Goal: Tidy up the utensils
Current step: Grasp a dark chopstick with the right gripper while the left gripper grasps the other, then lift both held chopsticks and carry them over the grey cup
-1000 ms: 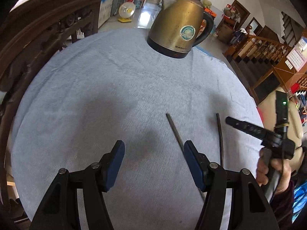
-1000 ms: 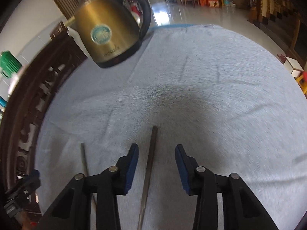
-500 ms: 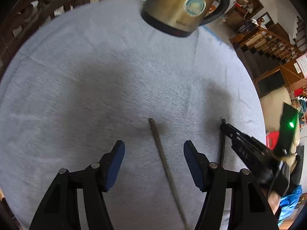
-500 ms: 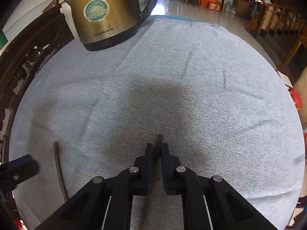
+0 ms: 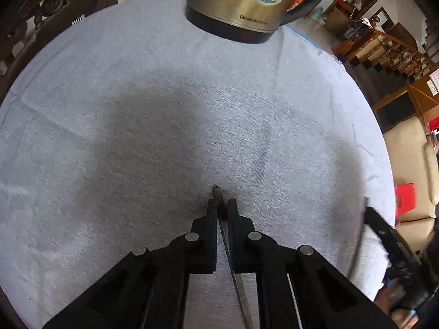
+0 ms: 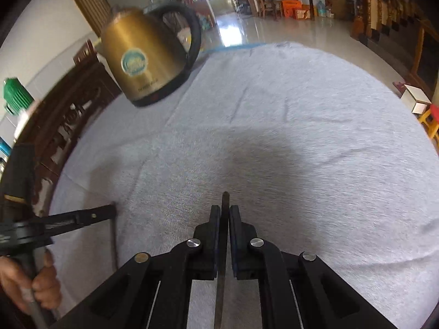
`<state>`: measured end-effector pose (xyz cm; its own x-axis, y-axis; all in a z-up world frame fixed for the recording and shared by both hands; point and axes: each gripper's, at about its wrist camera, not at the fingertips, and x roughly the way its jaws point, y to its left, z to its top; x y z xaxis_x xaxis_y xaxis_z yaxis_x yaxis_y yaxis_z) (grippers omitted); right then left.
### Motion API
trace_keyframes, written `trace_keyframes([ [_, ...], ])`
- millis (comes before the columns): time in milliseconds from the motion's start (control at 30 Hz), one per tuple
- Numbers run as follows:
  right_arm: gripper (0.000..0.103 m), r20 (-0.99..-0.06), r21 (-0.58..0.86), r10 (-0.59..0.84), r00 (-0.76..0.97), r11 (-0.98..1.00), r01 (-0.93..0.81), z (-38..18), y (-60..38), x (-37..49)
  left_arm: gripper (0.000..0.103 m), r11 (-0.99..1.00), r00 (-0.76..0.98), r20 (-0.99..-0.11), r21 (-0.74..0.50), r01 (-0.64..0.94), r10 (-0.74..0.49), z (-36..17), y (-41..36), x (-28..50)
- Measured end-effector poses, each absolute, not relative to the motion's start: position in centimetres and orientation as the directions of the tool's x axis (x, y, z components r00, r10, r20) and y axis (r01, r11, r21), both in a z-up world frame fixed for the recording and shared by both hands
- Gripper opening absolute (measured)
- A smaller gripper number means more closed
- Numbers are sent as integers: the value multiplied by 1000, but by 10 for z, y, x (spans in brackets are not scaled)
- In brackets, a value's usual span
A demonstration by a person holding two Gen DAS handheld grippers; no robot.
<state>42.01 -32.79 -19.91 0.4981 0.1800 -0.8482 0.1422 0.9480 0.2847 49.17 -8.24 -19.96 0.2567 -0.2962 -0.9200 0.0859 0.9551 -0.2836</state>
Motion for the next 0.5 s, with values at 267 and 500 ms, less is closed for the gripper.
trace_keyframes([
  [267, 7, -764, 320, 164, 624, 936, 145, -151, -359, 382, 6, 941, 431, -837, -282, 189, -338, -140, -75, 449],
  [500, 7, -649, 329, 108, 753, 932, 150, -104, -370, 321, 5, 931, 605, -709, -254, 261, -363, -64, -44, 391],
])
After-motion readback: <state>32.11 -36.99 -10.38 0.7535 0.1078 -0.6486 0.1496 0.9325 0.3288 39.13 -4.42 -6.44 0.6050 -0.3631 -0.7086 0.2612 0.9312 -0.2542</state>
